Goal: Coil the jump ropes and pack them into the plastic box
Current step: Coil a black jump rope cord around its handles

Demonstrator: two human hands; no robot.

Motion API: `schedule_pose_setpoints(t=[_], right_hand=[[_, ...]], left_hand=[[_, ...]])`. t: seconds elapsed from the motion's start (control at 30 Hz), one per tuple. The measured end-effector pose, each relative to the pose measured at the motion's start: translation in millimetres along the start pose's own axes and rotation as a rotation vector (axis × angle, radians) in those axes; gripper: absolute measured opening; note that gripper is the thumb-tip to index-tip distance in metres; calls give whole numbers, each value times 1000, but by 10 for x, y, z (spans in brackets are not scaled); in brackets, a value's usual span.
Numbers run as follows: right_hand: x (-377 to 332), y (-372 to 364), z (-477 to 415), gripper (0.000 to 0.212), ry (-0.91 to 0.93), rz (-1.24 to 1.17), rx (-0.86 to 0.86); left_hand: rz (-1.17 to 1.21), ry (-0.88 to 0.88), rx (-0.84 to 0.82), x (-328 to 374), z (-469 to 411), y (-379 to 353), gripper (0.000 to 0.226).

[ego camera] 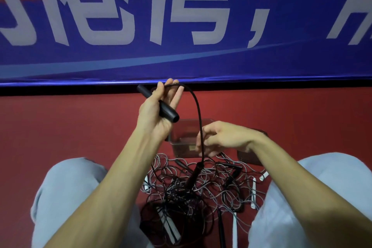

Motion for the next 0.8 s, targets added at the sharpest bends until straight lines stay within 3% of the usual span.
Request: schedule_pose_setpoints(t=[0.1, 0.2, 0.47, 0.7, 0.8], right_hand=[[-28, -13, 37, 14, 22, -5, -37], [-53, 81, 51, 11, 29, -50, 61], [-329, 550, 217, 17, 244, -244, 482], [-408, 795, 356, 22, 364, -685, 626], [-368, 839, 363, 20, 387, -907, 712]], left_hand=[[13, 2, 4, -6, -5, 18, 21], [-16, -2, 38, -23, -27, 53, 27], [-631, 47, 39, -267, -37, 29, 34], [-1126, 194, -31, -508, 38, 33, 34], [-1176, 269, -157, -631, 123, -24, 30]])
Point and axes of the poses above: each hand's wrist, its own z-axis away from the middle knuckle, its own y-axis out of the back of the hand, x = y × z, the point moved 7 cm from there along -z, towards the middle knuckle, and after that the axes turned 11 degrees about y, right-handed, at the moved point
